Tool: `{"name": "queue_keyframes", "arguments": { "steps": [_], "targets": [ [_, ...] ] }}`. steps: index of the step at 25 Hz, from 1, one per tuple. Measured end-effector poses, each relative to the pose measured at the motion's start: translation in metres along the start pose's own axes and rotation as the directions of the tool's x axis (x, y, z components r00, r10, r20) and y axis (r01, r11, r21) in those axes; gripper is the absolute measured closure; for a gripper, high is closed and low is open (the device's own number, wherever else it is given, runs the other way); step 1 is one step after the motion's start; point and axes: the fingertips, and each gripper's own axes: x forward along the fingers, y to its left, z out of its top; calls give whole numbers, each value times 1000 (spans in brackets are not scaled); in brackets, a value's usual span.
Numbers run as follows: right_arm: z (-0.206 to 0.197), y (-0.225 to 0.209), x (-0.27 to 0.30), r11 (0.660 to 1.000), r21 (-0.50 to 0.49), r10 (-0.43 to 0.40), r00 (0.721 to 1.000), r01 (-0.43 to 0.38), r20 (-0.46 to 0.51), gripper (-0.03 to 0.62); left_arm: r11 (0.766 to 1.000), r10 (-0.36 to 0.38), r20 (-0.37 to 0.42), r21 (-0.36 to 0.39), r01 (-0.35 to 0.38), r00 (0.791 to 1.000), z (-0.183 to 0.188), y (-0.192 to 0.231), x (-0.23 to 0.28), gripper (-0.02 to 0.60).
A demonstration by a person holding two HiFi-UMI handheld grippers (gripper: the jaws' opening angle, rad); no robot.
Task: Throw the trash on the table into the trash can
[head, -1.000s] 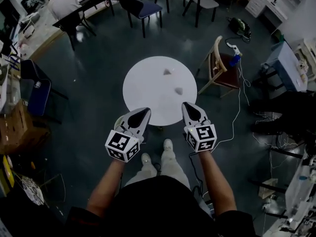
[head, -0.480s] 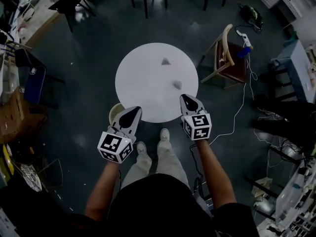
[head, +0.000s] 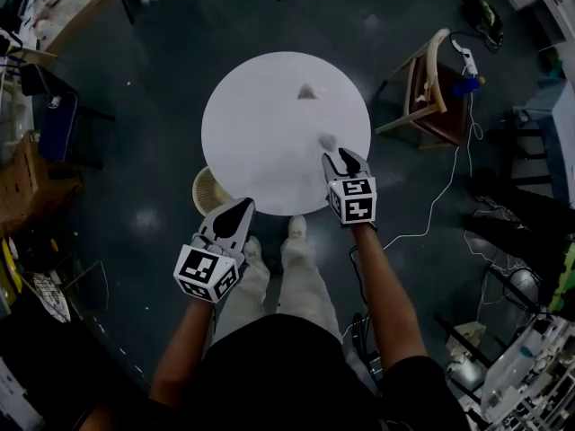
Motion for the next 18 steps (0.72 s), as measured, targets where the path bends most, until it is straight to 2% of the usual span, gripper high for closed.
{"name": "queue_keyframes", "arguments": {
  "steps": [7, 15, 18],
  "targets": [
    [-26, -27, 53, 1000, 8, -24, 996, 25, -91, 447, 999, 42, -31, -21, -43, 999, -18, 9, 13, 568],
    [-43, -30, 81, 1000, -8, -31, 991, 30, -129, 450, 997, 68, -57, -35, -70, 996, -34, 16, 31, 568],
    [-45, -31, 83, 998, -34, -51, 989, 47, -139, 495, 997, 61, -65, -36, -63, 996, -37, 13, 37, 568]
  ]
}}
